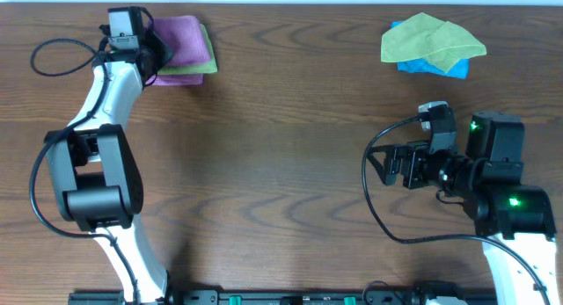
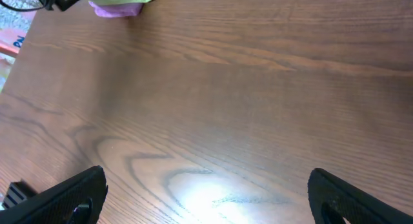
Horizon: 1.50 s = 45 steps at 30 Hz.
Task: Fold the cloth
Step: 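Open the left gripper and withdraw it back toward the robot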
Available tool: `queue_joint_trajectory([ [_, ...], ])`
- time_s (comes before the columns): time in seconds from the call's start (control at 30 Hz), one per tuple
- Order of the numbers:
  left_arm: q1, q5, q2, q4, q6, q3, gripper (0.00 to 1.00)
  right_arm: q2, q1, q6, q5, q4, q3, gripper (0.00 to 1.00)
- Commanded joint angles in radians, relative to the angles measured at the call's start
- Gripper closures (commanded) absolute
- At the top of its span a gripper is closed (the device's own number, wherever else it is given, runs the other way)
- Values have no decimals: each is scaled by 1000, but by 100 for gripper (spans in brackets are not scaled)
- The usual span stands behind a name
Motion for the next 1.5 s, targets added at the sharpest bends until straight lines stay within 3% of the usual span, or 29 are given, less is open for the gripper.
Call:
queue_joint_trajectory([
  [0.0,16,-25,14,-3,11,28,5,-5,-14,-15,0,-2,-4,1],
  [0.27,42,-19,-11,-25,23,28,5,-5,-14,-15,0,-2,-4,1],
  [0.53,50,-2,-177,-167,105,28,5,-5,-14,-15,0,-2,-4,1],
  [0.77,50,158,-367,-327,143,28,5,-5,-14,-15,0,-2,-4,1],
  [1.13,50,240,-784,-681,363,17,5,-5,-14,-15,0,-2,-4,1],
  [1.47,50,329,-1324,-763,362,-339,5,-5,-14,-15,0,-2,-4,1],
])
